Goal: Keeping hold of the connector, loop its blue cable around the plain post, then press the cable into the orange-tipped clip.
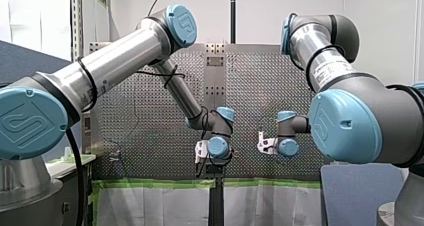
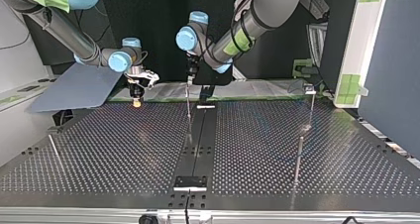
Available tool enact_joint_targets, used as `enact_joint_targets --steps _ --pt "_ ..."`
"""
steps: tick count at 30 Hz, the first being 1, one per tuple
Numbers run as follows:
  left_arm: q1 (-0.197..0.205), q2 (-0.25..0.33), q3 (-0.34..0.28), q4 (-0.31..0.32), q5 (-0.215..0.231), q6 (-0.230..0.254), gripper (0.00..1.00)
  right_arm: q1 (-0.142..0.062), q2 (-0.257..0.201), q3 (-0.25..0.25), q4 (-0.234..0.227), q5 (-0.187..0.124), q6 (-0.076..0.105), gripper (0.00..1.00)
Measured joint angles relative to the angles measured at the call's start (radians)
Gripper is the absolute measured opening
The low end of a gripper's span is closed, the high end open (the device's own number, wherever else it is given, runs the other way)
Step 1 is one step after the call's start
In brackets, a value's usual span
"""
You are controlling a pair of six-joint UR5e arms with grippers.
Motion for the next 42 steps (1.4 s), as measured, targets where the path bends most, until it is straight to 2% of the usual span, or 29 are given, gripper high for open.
enact_joint_targets --steps 5,11,26,31,37,42 --pt "-0.005 0.019 -0.025 0.006 0.002 0.001 1.00 -0.001 0.000 0.000 0.002 -0.002 0.000 0.00" --pt "-0.006 0.067 -0.075 0.051 0.020 -0.018 1.00 -0.003 0.001 0.000 0.004 -0.003 0.000 0.00" --pt "0.019 0.215 -0.223 0.198 0.051 -0.161 1.00 0.004 0.002 0.000 0.022 -0.010 0.000 0.00" --pt "0.038 0.263 -0.271 0.247 0.066 -0.209 1.00 0.006 0.002 0.000 0.029 -0.015 0.000 0.00" --pt "0.090 0.323 -0.331 0.307 0.119 -0.268 1.00 0.006 0.003 0.000 0.030 -0.022 0.008 0.00" --pt "0.139 0.372 -0.379 0.355 0.167 -0.275 1.00 0.006 0.003 0.000 0.030 -0.026 0.012 0.00"
